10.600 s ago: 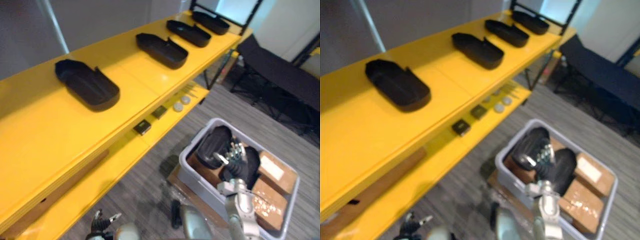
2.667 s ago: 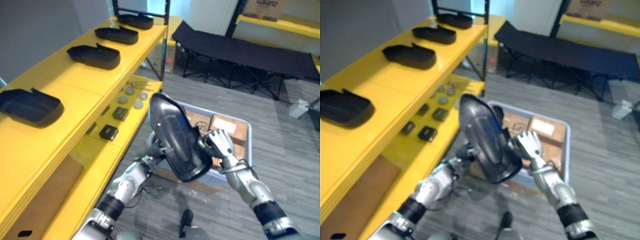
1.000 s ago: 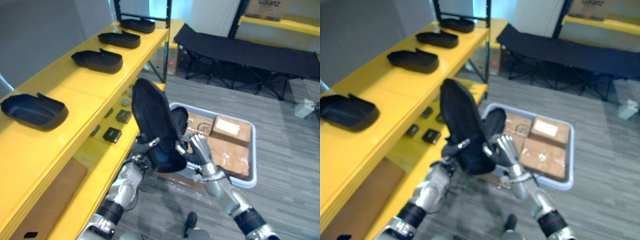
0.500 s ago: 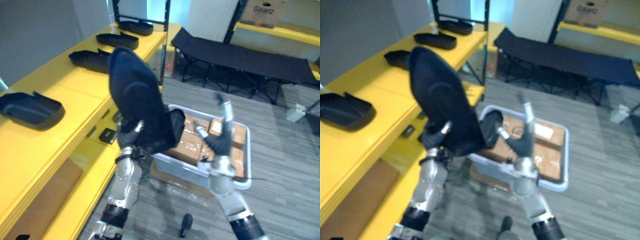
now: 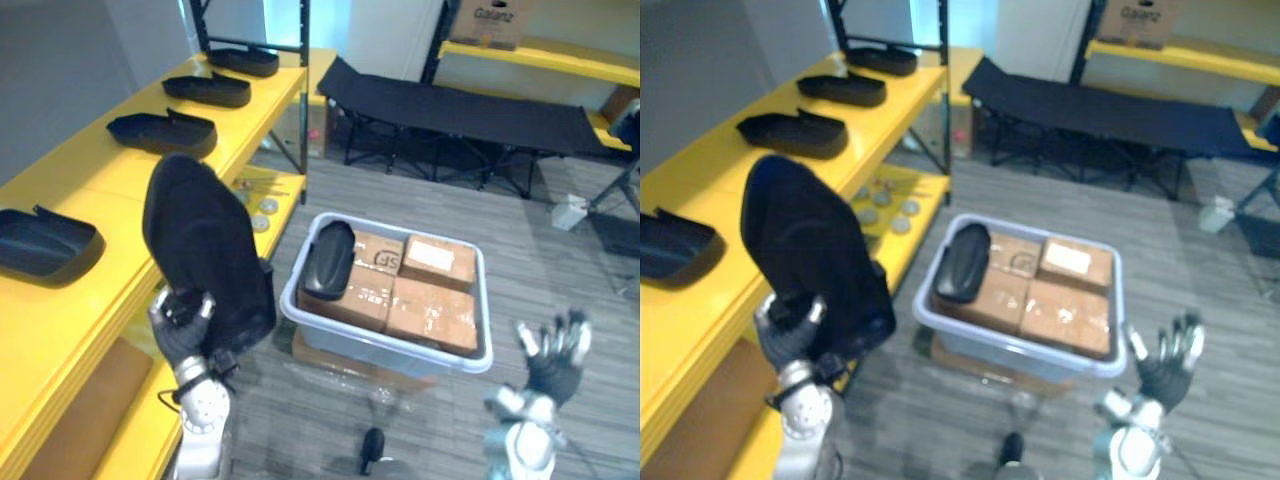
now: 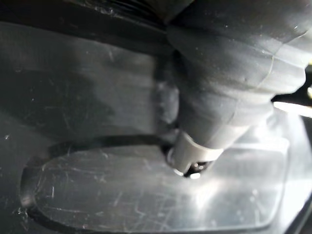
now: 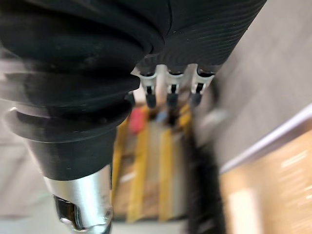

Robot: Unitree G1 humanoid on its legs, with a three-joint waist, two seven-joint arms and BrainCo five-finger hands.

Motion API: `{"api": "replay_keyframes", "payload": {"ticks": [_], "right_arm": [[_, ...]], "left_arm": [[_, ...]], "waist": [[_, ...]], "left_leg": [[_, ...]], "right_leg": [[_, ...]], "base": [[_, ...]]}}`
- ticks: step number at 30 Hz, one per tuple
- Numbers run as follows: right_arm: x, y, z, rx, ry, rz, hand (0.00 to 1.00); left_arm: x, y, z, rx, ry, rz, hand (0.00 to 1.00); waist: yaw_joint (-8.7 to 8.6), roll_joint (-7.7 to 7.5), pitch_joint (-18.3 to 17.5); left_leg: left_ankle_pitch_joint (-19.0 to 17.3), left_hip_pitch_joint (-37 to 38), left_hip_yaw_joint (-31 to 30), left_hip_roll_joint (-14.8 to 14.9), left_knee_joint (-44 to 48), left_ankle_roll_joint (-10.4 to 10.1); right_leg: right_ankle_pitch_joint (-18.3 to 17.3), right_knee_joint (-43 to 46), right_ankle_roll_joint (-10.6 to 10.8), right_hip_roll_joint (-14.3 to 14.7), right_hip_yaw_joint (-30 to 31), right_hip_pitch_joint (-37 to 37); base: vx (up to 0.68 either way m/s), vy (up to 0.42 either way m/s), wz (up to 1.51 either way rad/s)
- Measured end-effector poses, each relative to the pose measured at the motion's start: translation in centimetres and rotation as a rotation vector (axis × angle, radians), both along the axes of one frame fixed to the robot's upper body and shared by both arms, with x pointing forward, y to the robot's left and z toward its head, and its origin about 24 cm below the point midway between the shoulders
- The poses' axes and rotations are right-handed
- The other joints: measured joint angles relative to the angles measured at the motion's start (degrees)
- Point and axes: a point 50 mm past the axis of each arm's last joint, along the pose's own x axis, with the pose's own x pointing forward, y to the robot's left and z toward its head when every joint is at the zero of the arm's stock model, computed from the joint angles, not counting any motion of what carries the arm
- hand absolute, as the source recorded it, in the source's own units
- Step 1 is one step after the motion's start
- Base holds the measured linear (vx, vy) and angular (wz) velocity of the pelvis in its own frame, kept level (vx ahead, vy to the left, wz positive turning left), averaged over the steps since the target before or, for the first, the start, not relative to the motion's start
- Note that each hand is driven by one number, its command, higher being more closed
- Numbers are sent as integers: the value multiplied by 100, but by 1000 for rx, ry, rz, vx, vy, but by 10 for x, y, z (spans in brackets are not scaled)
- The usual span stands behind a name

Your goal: Walk over and take plastic housings, then place them on the shelf

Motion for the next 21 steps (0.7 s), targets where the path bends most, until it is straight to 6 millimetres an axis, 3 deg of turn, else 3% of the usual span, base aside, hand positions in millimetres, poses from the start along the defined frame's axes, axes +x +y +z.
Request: {"api": "replay_keyframes", "payload": {"ticks": [4, 9, 12, 15, 19, 21], "right_arm": [[1, 3, 1, -44, 16, 41, 0], [41, 31, 15, 5, -116, 282, 0], [67, 55, 27, 15, -187, 442, 0], [92, 83, 31, -15, -191, 602, 0], [102, 106, 32, -81, -166, 714, 0], [103, 112, 33, -85, -169, 738, 0]], "left_arm": [[-4, 2, 22, 1, -131, 18, 100], [-11, 20, 53, 47, -287, 153, 100], [-16, 31, 65, 100, -324, 266, 100], [-38, 53, 75, 154, -352, 415, 100], [-72, 78, 76, 225, -309, 591, 100], [-82, 84, 73, 237, -282, 636, 100]], "waist": [[-13, 58, -29], [102, 74, -53], [373, 104, -43], [766, 119, -48], [1309, 109, -76], [1469, 92, -87]], "left_leg": [[-3, 79, -4, 16, -30, -5], [25, -76, -269, -40, -97, 24], [168, -239, -824, -123, -101, 31], [218, -273, -1381, -160, -105, 29], [298, -450, -2075, -331, -98, 125], [313, -452, -2239, -407, -95, 147]], "right_leg": [[-5, -4, -6, 44, 7, 54], [-117, -51, 13, -29, -322, 106], [-116, -44, 41, -132, -893, 274], [-111, -3, 82, -148, -1503, 589], [-112, -5, 86, -289, -2188, 903], [-113, -4, 86, -342, -2324, 1017]], "base": [[-5, 8, -3], [-63, 22, 27], [11, 24, 95], [53, 17, 90], [37, 76, 95], [25, 103, 62]]}}
